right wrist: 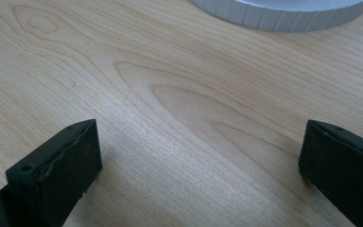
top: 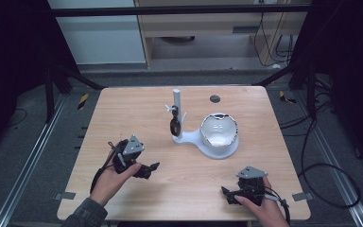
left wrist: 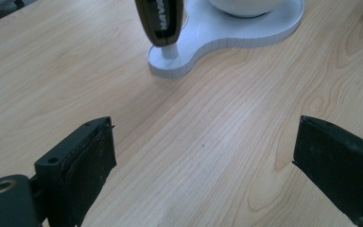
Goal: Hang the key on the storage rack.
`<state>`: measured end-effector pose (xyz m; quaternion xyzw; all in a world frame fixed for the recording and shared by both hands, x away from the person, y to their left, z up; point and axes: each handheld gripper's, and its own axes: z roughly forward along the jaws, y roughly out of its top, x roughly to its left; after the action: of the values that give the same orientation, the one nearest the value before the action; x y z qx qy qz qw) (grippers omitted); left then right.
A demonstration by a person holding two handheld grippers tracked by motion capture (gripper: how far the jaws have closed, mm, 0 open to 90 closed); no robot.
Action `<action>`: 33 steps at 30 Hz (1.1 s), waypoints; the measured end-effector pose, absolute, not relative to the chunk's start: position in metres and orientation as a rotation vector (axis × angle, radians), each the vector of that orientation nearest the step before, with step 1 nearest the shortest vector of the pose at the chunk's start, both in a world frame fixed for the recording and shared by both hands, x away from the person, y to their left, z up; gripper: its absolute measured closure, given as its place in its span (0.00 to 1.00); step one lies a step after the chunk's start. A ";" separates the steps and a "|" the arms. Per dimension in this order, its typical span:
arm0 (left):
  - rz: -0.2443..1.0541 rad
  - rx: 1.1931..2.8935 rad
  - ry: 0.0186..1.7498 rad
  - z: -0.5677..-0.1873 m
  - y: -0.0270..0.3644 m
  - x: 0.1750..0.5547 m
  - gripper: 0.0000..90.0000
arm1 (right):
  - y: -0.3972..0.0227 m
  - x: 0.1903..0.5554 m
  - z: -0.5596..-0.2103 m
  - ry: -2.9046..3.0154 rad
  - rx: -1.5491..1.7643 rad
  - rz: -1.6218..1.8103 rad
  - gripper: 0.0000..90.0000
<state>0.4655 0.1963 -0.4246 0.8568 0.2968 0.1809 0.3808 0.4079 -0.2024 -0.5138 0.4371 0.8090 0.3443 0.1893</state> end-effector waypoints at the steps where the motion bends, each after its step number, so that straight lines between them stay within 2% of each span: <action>1: 0.461 2.193 0.761 -0.427 0.199 0.465 0.07 | -0.202 0.408 -0.514 2.275 1.228 0.967 0.00; 33: 0.401 2.226 0.995 -0.475 0.248 0.461 0.07 | -0.202 0.408 -0.514 2.273 1.231 0.967 0.00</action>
<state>0.4606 0.2476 -0.4748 0.8506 0.3804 0.1534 0.3291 0.4078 -0.2022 -0.5138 0.4381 0.8085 0.3441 0.1897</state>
